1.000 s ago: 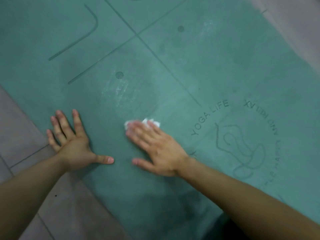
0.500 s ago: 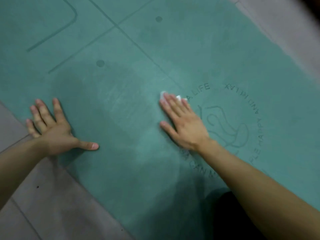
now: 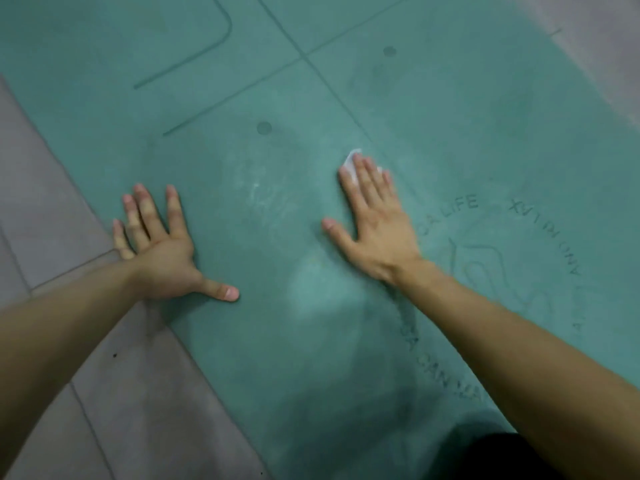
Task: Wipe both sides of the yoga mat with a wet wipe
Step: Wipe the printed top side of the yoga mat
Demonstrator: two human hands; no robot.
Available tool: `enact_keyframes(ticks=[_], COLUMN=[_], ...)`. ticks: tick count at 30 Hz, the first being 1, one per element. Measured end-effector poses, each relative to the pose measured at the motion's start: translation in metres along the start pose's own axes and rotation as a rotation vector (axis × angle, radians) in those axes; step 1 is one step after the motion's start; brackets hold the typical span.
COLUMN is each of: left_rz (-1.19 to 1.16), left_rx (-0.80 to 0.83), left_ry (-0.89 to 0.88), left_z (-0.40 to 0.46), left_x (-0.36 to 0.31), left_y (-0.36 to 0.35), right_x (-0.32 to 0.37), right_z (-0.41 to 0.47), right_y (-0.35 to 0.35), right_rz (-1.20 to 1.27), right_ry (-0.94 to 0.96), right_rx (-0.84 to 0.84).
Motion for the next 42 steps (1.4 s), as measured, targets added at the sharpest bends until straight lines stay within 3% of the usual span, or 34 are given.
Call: enact_keyframes(ticks=[3,5,6,9,10,11,15,17,21,23,24,27,29,30,33,34,38,42], left_rz=[0.057,0.079,0.091,0.116,0.123,0.138,0.195,0.16,0.123,0.132,0.115,0.122,0.112,0.101,0.078,0.074,0.068,0.102], left_rx=[0.096,0.14,0.161,0.15,0.146,0.136,-0.004,0.018,0.039,0.057,0.079,0.099,0.11,0.1,0.089,0.081,0.051,0.035], left_ry=[0.025,0.036,0.032,0.031,0.03,0.01,-0.062,-0.089,-0.141,-0.145,-0.141,-0.138,-0.144,-0.151,-0.167,-0.168,-0.171,-0.151], left_z=[0.001,0.002,0.003,-0.001,-0.005,-0.007,0.01,0.022,0.027,0.028,0.029,0.028,0.028,0.028,0.027,0.028,0.028,0.029], left_x=[0.002,0.001,0.0,0.0,0.0,0.001,0.021,0.026,0.029,0.03,0.03,0.032,0.031,0.031,0.031,0.032,0.03,0.03], left_y=[0.005,0.009,0.008,0.007,0.009,0.014,0.066,0.07,0.064,0.065,0.066,0.067,0.067,0.067,0.068,0.068,0.068,0.069], right_x=[0.118,0.122,0.109,0.061,0.06,0.073,0.161,0.153,0.092,0.091,0.113,0.182,0.177,0.169,0.128,0.118,0.103,0.101], right_z=[-0.076,-0.075,-0.041,0.085,0.096,0.089,-0.045,-0.023,0.178,0.207,0.192,0.076,0.061,0.081,0.161,0.178,0.205,0.204], right_y=[-0.033,-0.028,-0.025,-0.002,0.0,-0.004,-0.036,-0.032,-0.003,-0.003,-0.012,-0.044,-0.035,-0.022,0.027,0.032,-0.009,-0.019], right_rz=[0.013,-0.039,-0.092,-0.104,-0.059,-0.007,-0.015,-0.024,-0.089,-0.072,-0.036,-0.044,-0.024,0.013,0.095,0.071,-0.047,-0.044], right_ry=[0.714,0.972,0.919,0.367,0.255,0.257,0.926,1.018,0.356,0.182,0.257,0.905,1.094,1.051,0.635,0.521,0.194,0.134], right_rx=[0.308,0.306,0.263,0.092,0.061,0.067,0.347,0.285,0.052,0.027,0.078,0.342,0.335,0.253,-0.172,-0.215,0.004,0.056])
Point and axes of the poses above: each hand's wrist, its own z-axis towards the middle knuckle, its own y-axis out of the back of the hand, x = y × z, the point moved 8 cm from there along z, towards the middle knuckle, and after that the axes turned 2 degrees about -y, right-handed, at the moved point
